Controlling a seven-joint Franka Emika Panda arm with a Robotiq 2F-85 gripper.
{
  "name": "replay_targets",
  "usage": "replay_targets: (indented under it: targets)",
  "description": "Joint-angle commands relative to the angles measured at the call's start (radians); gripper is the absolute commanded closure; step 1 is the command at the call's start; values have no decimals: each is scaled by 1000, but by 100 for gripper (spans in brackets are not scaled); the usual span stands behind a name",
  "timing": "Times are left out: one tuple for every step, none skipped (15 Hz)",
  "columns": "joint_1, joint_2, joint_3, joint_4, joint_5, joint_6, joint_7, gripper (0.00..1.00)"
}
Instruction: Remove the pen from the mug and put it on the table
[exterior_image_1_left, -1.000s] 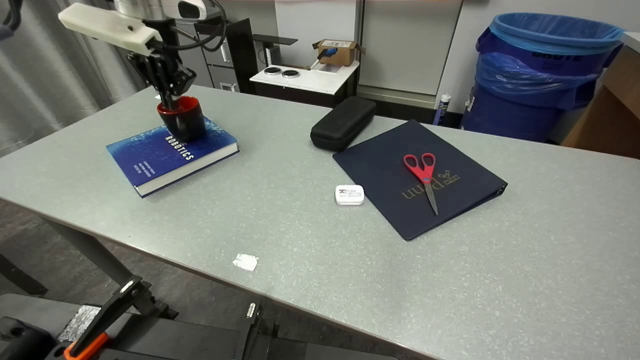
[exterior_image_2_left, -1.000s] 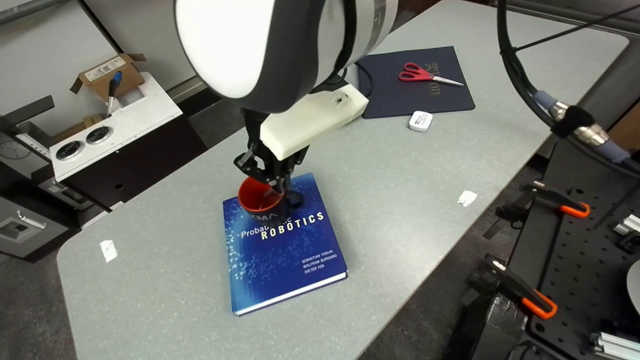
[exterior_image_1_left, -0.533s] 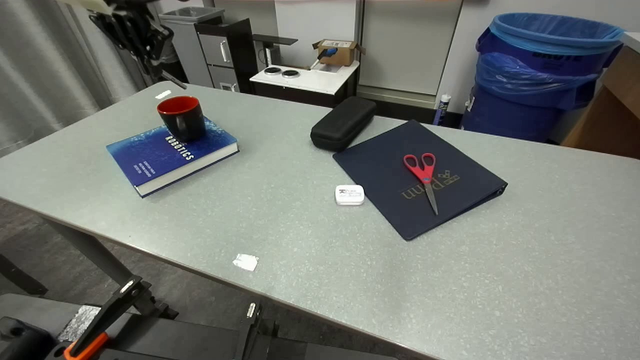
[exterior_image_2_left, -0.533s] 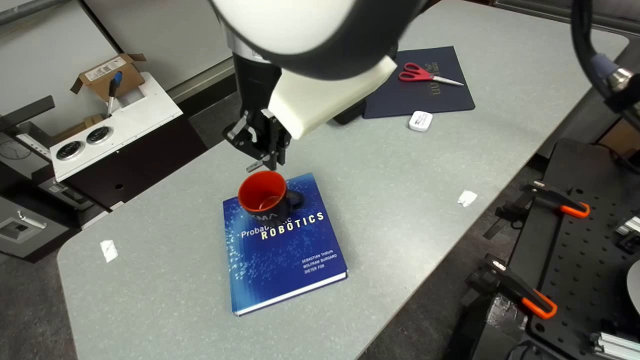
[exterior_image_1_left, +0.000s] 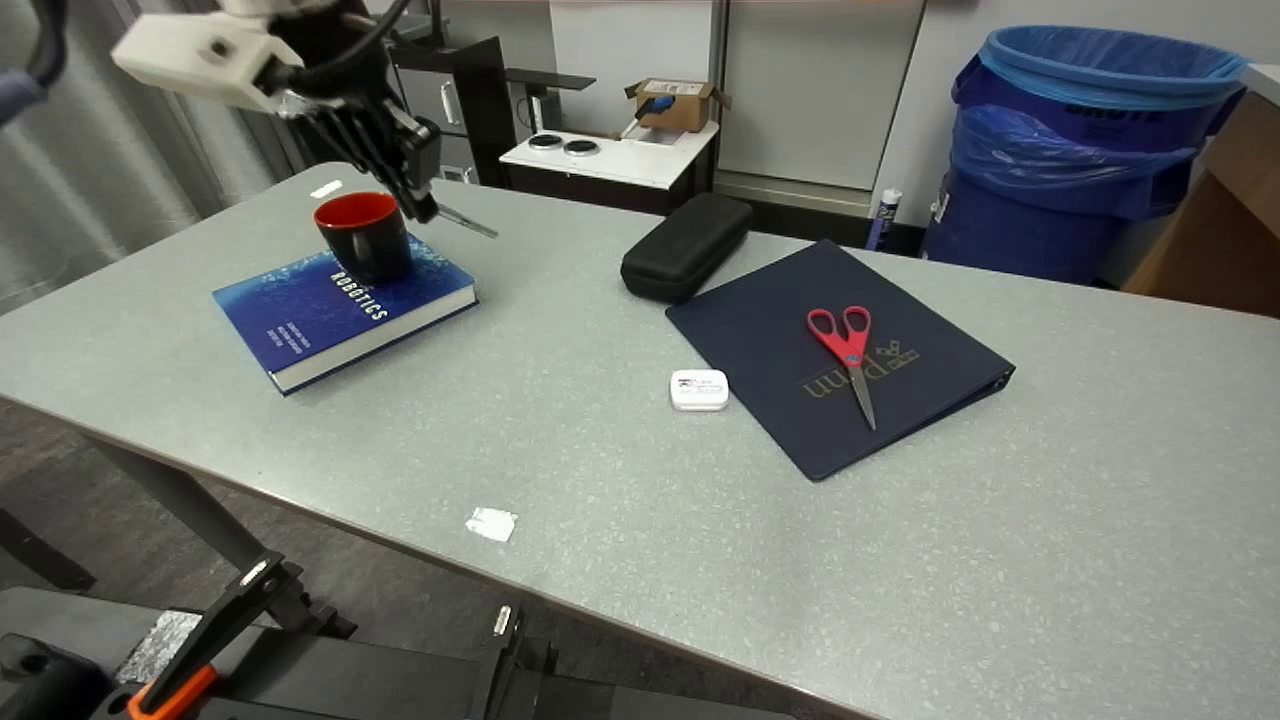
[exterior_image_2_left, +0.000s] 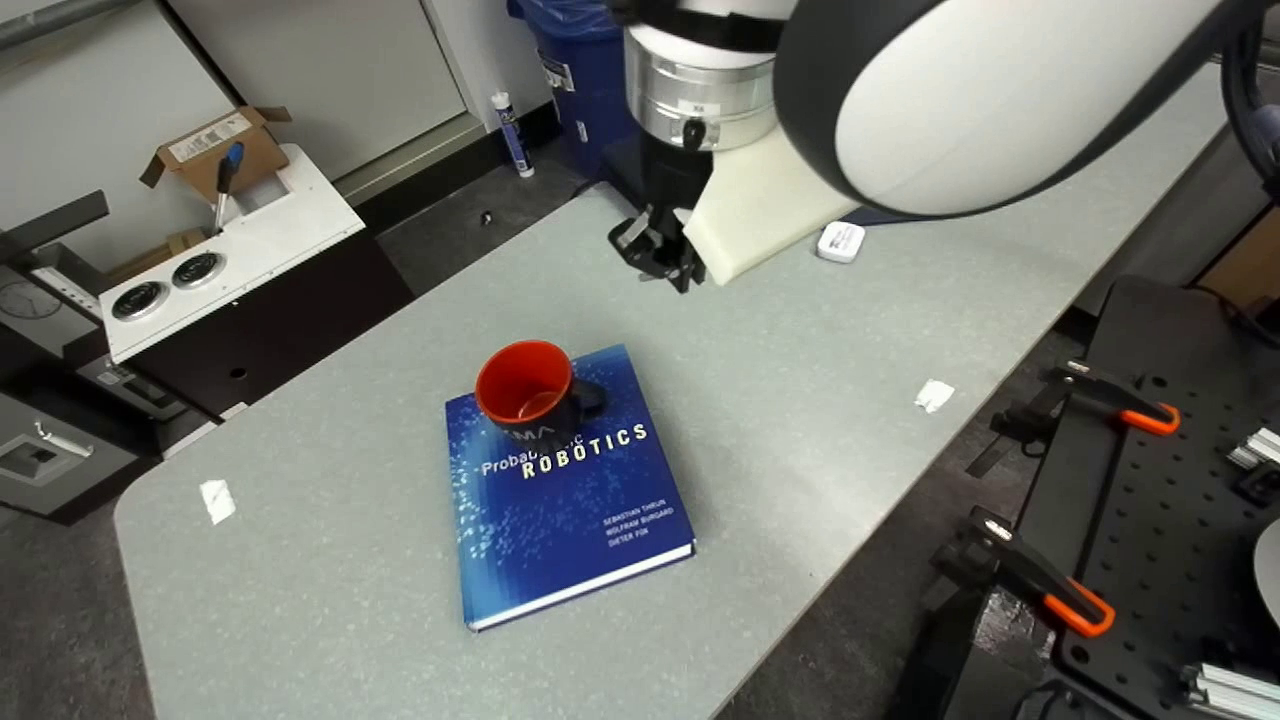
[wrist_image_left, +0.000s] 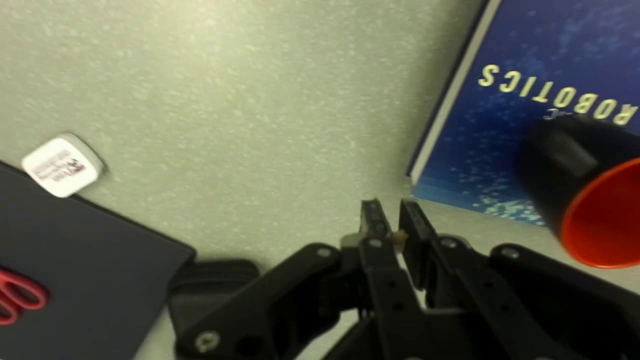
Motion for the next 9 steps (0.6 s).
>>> replay_targets:
  targets:
    - [-10,140,-66,68,-123,-46,194,97]
    - [2,178,-85,85,-111,-60,213,97]
    - [8,220,-89,104,-55,-68,183,97]
    - [11,264,-86,125,-4,-75,150,97]
    - [7,292,-74,140,58,-89,105,97]
    - [8,317,-70,158,100,-105,83,97]
    - [8,331,-66,171,142,-127,55,87]
    - [3,334,-55,178,187,-144,19,62]
    - [6,330,-57,183,210,-159,5,61]
